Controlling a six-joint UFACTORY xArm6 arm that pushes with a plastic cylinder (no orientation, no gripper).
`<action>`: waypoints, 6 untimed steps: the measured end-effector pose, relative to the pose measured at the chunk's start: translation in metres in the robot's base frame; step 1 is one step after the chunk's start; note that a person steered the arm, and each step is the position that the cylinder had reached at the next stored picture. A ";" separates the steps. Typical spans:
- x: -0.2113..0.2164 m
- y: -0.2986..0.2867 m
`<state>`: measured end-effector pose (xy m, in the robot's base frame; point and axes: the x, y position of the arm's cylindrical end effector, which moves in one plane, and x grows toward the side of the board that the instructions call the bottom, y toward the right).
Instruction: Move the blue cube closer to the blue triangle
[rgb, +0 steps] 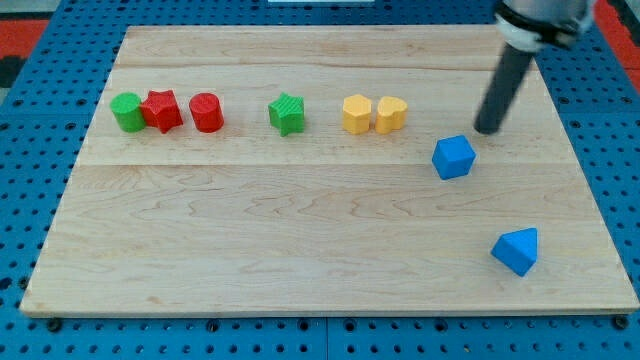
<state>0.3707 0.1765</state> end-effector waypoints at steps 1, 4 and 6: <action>0.011 -0.038; 0.096 0.018; 0.045 -0.042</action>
